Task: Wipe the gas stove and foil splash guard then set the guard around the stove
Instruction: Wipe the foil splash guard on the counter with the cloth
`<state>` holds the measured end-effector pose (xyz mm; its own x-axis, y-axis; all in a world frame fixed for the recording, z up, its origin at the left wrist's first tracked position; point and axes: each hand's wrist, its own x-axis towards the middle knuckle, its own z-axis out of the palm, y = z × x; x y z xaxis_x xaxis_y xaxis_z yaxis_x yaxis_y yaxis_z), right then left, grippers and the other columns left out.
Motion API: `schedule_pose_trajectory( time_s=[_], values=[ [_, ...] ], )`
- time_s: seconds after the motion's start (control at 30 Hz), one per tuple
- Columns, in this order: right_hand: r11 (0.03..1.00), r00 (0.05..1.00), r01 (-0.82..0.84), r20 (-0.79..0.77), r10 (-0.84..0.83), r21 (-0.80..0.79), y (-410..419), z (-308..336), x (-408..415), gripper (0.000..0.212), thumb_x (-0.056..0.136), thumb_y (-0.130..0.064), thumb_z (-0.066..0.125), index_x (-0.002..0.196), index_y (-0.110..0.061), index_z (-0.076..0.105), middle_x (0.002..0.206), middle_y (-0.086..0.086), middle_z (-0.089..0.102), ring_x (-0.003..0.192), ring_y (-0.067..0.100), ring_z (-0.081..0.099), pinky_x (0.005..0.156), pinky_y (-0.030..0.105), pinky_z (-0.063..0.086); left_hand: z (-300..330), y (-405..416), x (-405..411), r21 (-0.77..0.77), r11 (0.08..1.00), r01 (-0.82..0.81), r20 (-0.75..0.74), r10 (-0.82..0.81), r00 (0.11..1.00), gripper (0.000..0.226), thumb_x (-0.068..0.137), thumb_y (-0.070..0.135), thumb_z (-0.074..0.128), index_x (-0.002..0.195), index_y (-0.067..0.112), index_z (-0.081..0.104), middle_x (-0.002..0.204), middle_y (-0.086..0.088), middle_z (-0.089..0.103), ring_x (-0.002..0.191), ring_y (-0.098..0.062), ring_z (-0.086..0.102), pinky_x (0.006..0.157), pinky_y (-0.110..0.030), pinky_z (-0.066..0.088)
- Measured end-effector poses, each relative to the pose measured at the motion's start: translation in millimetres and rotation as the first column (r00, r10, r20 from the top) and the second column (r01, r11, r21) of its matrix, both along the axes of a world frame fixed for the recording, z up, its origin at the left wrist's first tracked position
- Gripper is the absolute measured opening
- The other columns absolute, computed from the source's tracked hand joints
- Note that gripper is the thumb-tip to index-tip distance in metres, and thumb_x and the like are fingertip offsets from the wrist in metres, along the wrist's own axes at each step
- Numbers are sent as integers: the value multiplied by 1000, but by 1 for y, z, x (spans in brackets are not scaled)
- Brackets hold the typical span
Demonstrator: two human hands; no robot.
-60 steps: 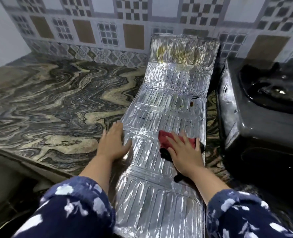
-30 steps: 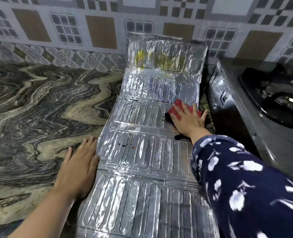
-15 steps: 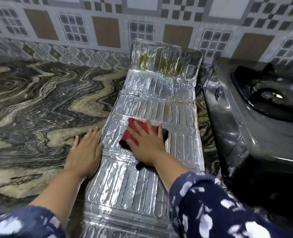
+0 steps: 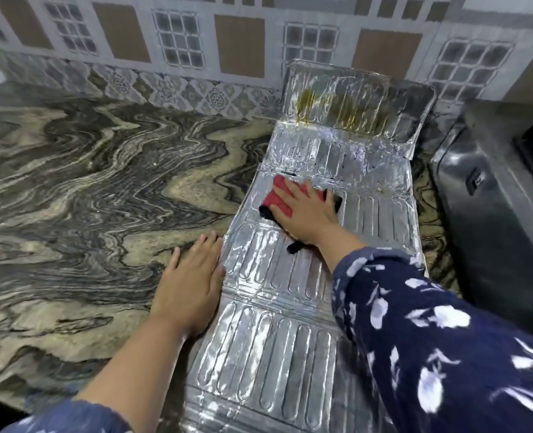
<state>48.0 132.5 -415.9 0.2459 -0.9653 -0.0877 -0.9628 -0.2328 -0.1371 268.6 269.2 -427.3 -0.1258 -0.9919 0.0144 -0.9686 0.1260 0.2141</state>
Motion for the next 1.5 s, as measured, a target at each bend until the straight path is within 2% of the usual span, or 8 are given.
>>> schedule_pose_trajectory(
  time_s=[0.2,0.67,0.8,0.9,1.03,1.17,1.33,1.5],
  values=[
    [994,995,93,-34,-91,49,-40,5,22,57,96,-56,8,150,-39,-1,160,-15,-10,146,30,-18,107,69,-15,2,1,-1,-8,1000,5,0,-5,1000,70,83,50,-10,149,28,-3,151,19,-15,141,2,-17,116,-33,-12],
    [980,979,-200,33,200,16,96,5,58,51,100,-47,12,150,-42,7,160,-17,-3,148,23,-13,109,64,-18,8,8,-4,42,999,15,60,-17,998,65,88,39,1,151,22,-2,159,7,-9,145,-5,-11,118,-40,-8],
    [975,975,-220,37,219,17,126,5,61,51,99,-47,12,150,-42,8,160,-17,-2,148,22,-13,109,66,-15,8,18,-3,38,999,5,84,-8,996,68,85,34,7,151,22,-2,159,7,-8,146,-7,-9,118,-44,-8],
    [974,974,-220,57,217,51,147,5,63,51,99,-48,12,150,-42,8,160,-18,-3,148,22,-13,109,65,-15,7,33,-2,27,1000,12,155,-16,988,73,79,36,-4,151,21,-2,159,7,-7,146,-8,-8,120,-44,-7],
    [970,969,-231,111,221,82,172,8,55,55,96,-57,16,149,-44,9,160,-18,-2,146,22,-19,109,63,-19,7,50,-1,47,999,3,104,-8,995,74,79,39,-7,151,24,-1,159,9,-6,146,-8,-8,119,-42,-7],
    [961,962,-273,37,271,49,188,12,32,60,93,-63,18,149,-44,7,161,-13,0,145,21,-23,110,61,-20,6,61,-1,35,999,3,82,-6,997,68,85,44,-5,151,26,1,159,12,-4,146,-6,-7,119,-41,-6],
    [892,892,-450,35,451,-35,188,20,20,69,90,-63,33,150,-39,9,160,-7,16,149,16,0,117,51,-12,6,75,3,39,999,18,65,-20,998,79,76,48,-14,151,26,0,158,13,-5,145,-5,-8,118,-41,-6],
    [856,855,-517,47,517,-14,193,5,34,72,86,-61,7,152,-31,9,161,-11,-2,148,10,-7,119,49,-7,4,88,8,27,999,21,56,-22,998,78,77,46,-13,151,24,-2,159,11,-5,145,-4,-8,118,-39,-6]
  ],
)
